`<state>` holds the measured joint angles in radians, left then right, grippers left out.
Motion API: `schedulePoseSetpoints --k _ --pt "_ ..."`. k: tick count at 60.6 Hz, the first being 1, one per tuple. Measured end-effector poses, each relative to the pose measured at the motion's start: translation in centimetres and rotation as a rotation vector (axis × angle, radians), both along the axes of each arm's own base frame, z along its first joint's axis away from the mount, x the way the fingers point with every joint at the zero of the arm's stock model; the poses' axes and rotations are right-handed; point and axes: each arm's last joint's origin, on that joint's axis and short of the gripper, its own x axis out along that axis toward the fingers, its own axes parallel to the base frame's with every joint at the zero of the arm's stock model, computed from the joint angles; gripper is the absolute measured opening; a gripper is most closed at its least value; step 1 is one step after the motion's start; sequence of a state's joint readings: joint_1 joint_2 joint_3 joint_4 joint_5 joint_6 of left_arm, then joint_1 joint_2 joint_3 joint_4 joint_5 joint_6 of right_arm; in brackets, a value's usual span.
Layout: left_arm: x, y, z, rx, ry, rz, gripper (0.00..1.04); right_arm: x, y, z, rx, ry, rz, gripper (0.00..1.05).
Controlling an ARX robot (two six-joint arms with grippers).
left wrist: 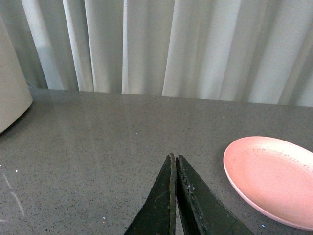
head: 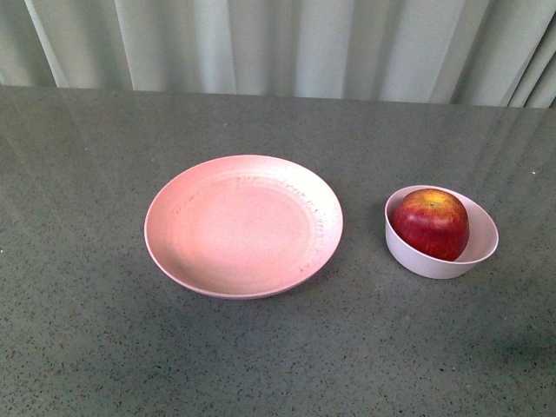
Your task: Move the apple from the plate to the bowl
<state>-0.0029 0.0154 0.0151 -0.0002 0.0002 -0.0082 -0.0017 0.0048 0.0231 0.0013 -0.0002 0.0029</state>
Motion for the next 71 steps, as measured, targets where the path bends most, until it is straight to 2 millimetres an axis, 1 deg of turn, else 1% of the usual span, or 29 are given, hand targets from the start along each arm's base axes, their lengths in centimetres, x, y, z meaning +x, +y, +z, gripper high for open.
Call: schedulePoseSetpoints --k 3,4,7,14,28,30,35,36,40,71 --pt "0.00 0.00 -0.01 0.000 0.000 0.000 0.02 0.00 0.00 0.00 0.000 0.000 0.000 0.96" --pt "0.00 0.00 0.00 0.000 0.000 0.000 0.03 0.00 0.00 0.00 0.000 0.000 0.000 0.96" --pt "0.00 0.00 -0.01 0.000 0.000 0.000 0.17 0.00 0.00 0.00 0.000 0.000 0.000 0.96" --pt "0.00 0.00 0.00 0.000 0.000 0.000 0.40 0.00 0.00 0.00 0.000 0.000 0.000 0.96" --pt "0.00 0.00 0.00 0.000 0.000 0.000 0.77 0.00 0.00 0.00 0.000 0.000 0.000 0.96" --pt "0.00 0.00 0.00 0.000 0.000 0.000 0.85 0.00 0.00 0.00 0.000 0.000 0.000 0.96" --pt "0.00 0.00 0.00 0.000 0.000 0.000 0.97 0.00 0.00 0.00 0.000 0.000 0.000 0.96" --pt "0.00 0.00 0.00 0.002 0.000 0.000 0.98 0.00 0.00 0.00 0.000 0.000 0.000 0.96" --pt "0.00 0.00 -0.01 0.002 0.000 0.000 0.95 0.00 0.00 0.00 0.000 0.000 0.000 0.96" --pt "0.00 0.00 0.00 0.002 0.000 0.000 0.96 0.00 0.00 0.00 0.000 0.000 0.000 0.96"
